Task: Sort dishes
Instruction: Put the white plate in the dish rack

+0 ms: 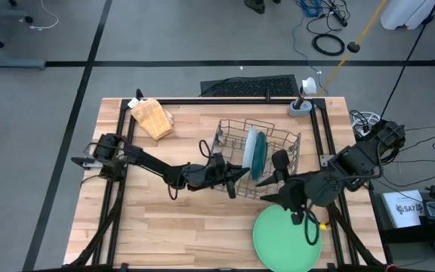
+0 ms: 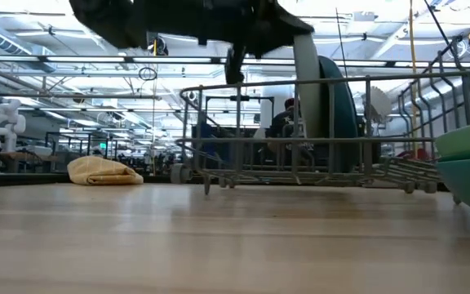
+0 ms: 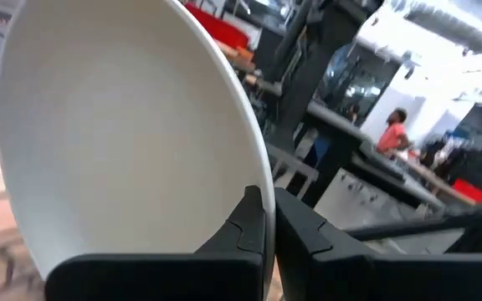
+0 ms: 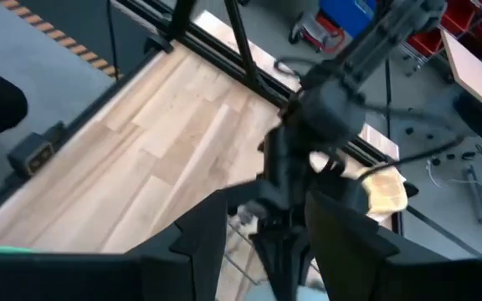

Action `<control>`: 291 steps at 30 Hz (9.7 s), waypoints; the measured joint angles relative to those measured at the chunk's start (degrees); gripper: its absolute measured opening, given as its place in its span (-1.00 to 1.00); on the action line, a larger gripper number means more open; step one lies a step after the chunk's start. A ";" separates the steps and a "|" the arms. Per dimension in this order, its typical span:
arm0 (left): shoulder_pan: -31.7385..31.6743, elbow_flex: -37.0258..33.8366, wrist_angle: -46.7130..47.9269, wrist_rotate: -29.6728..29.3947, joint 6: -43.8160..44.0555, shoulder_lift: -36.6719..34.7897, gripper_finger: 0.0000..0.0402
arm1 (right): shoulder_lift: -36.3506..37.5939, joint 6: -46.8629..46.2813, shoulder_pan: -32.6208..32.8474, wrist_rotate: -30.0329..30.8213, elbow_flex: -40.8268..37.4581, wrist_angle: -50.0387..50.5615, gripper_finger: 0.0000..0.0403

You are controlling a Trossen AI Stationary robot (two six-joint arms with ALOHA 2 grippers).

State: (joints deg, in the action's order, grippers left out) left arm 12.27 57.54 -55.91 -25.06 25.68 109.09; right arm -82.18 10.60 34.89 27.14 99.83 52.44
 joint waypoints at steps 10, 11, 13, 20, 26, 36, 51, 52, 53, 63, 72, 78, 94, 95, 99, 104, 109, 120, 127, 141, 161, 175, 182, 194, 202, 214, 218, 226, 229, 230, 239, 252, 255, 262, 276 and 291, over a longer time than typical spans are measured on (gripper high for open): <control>-1.39 0.02 -13.22 3.68 3.75 7.37 -0.94 | 1.06 -1.41 1.63 0.15 -0.02 -1.26 -0.23; -1.56 0.02 -13.51 3.87 4.01 8.00 -0.94 | 1.06 -1.42 1.61 0.16 -0.02 -1.27 -0.23; -1.80 0.02 -14.77 4.03 4.09 9.56 -0.94 | 1.06 -1.43 1.60 0.18 -0.02 -1.31 -0.23; -3.02 0.20 -19.33 2.51 5.61 13.27 -0.94 | 0.98 -1.43 1.60 0.15 -0.02 -1.67 -0.23; -3.27 0.28 -18.98 1.06 7.02 14.25 -0.94 | 0.97 -2.07 1.60 0.11 -0.02 -1.65 -0.23; -3.20 0.22 -17.67 -1.12 8.54 13.85 -0.60 | 0.97 -2.47 1.60 0.00 -0.02 -1.40 -0.23; -3.15 0.13 -3.87 -0.65 4.77 6.94 0.34 | 0.95 -3.11 1.60 -0.44 -0.04 -0.41 -0.23; -3.14 0.13 -2.00 -0.66 3.97 6.18 0.38 | 0.95 -3.11 1.60 -0.44 -0.04 -0.38 -0.23; -3.07 0.13 0.10 -0.65 3.25 5.29 0.42 | 0.95 -3.11 1.60 -0.44 -0.04 -0.32 -0.23; -3.49 0.33 10.84 1.18 -2.49 -1.26 0.35 | 0.93 -2.60 1.60 -0.42 -0.04 -0.25 -0.23; -4.36 2.08 11.69 3.85 -7.12 -1.17 0.26 | 0.93 -2.46 1.60 -0.42 -0.04 -0.26 -0.23; -5.81 7.99 21.22 4.00 -11.72 -1.26 0.26 | 0.93 -3.27 1.60 -0.42 -0.04 -0.28 -0.23; -9.63 15.04 31.21 14.21 -21.97 -1.17 0.26 | 0.93 -3.81 1.60 -0.40 -0.06 0.16 -0.23; -10.00 15.04 31.31 15.32 -21.91 -1.17 0.26 | 0.93 -3.81 1.60 -0.40 -0.04 0.15 -0.23; -10.99 15.04 31.49 18.66 -22.04 -1.17 0.21 | 0.93 -3.88 1.60 -0.40 -0.06 0.16 -0.23; -11.68 15.04 31.51 20.70 -23.48 -1.17 -0.10 | 0.93 -3.88 1.60 -0.40 -0.07 0.16 -0.23; -12.96 15.04 31.85 25.51 -23.38 -1.17 -0.44 | 0.93 -3.90 1.60 -0.40 -0.07 0.16 -0.23; -14.55 15.02 28.46 36.48 -23.28 2.08 -0.27 | 0.93 -3.92 1.60 -0.40 -0.07 0.14 -0.23; -15.07 14.99 25.13 36.81 -20.18 4.02 -0.30 | 0.93 -4.38 2.15 -0.37 -0.07 0.16 -0.23; -15.04 14.99 23.18 37.28 -20.18 4.07 -0.07 | 0.93 -5.12 4.65 -0.18 -0.07 0.16 -0.23; -15.83 15.21 23.37 35.11 -20.62 4.07 0.37 | 0.93 -7.06 4.62 -0.18 -0.07 1.48 -0.23; -15.78 20.72 29.58 35.47 -23.56 4.07 0.37 | 0.93 -8.62 4.62 -0.18 -0.07 2.75 -0.23; -15.78 20.79 29.41 35.08 -23.67 4.07 0.37 | 0.93 -8.66 4.62 -0.15 -0.07 2.74 -0.23; -15.74 27.08 39.39 34.65 -25.20 3.98 0.37 | 0.93 -10.62 4.62 -0.13 -0.07 3.91 -0.23; -15.74 27.80 40.79 35.97 -26.01 3.98 0.37 | 0.93 -11.44 4.62 -0.11 -0.07 4.27 -0.23; -15.45 27.45 38.31 32.73 -23.08 3.98 0.04 | 0.93 -14.00 4.81 -0.13 -0.07 5.27 -0.23; -15.23 27.43 38.21 31.79 -21.89 3.98 -0.27 | 0.93 -13.58 5.37 -0.13 -0.07 5.25 -0.23; -15.32 27.32 39.20 27.22 -18.66 4.07 -0.91 | 0.93 -14.00 5.76 -0.09 -0.07 5.27 -0.23; -15.22 27.36 37.92 27.69 -15.80 4.01 -0.94 | 0.94 -13.66 6.67 0.04 -0.07 5.26 -0.23; -15.17 27.36 37.67 27.94 -15.14 4.03 -0.94 | 1.03 -13.50 7.05 0.22 -0.07 5.25 -0.23; -13.94 27.34 36.60 29.40 -9.42 4.03 -0.93 | 2.41 -14.05 11.17 3.40 -0.07 5.36 -0.23; -10.64 20.44 15.30 29.35 -1.98 4.07 -0.97 | 5.32 -16.38 20.45 12.84 -0.07 5.32 -0.23; -10.63 16.22 7.69 28.92 -0.01 4.07 -0.97 | 5.30 -16.39 21.59 13.85 -0.07 5.29 -0.23; -9.94 10.62 -7.54 27.94 2.98 5.81 -0.97 | 5.28 -15.93 21.87 15.01 -0.07 5.27 -0.23; -8.34 11.93 -34.10 22.01 16.11 22.53 -0.97 | 5.26 -15.50 21.87 15.10 -0.07 4.56 -0.23; -7.69 16.68 -23.96 20.88 15.86 24.51 -0.47 | 5.24 -15.42 21.87 15.19 -0.07 4.38 -0.23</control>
State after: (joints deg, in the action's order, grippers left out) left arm 4.58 74.22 -79.88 -4.19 41.54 133.60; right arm -76.95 -4.82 56.75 42.33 99.77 56.82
